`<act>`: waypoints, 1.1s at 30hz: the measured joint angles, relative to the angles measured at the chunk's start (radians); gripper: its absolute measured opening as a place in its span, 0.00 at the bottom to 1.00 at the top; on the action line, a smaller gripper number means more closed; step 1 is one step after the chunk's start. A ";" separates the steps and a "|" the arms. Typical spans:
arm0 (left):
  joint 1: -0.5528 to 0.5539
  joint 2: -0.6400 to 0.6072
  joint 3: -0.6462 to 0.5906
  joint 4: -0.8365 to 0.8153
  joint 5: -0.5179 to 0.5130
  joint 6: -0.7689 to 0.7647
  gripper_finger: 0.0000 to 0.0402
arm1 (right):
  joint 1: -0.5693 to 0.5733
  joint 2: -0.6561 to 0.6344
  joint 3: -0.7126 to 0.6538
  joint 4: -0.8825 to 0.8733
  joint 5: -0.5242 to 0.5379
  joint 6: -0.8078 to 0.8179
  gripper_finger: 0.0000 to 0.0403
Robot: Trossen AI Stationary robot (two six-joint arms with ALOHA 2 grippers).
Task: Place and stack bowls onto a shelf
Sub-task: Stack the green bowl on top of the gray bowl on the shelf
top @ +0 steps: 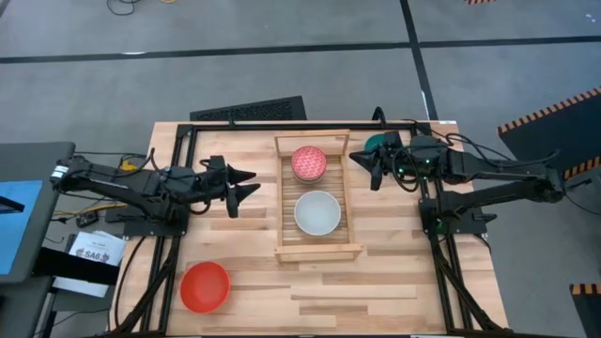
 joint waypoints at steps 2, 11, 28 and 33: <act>0.000 -0.001 0.000 0.005 -0.001 -0.001 0.46 | 0.000 0.000 0.000 0.008 -0.001 0.000 0.08; 0.000 -0.001 0.000 -0.008 -0.002 -0.001 0.46 | -0.002 0.003 0.040 -0.053 -0.018 -0.003 0.15; 0.001 0.000 0.001 -0.052 -0.018 -0.001 0.46 | -0.416 0.395 0.233 -0.959 -0.071 -0.179 0.64; 0.001 0.000 0.001 -0.053 -0.018 -0.001 0.46 | -0.480 0.454 0.152 -0.882 -0.088 -0.224 0.65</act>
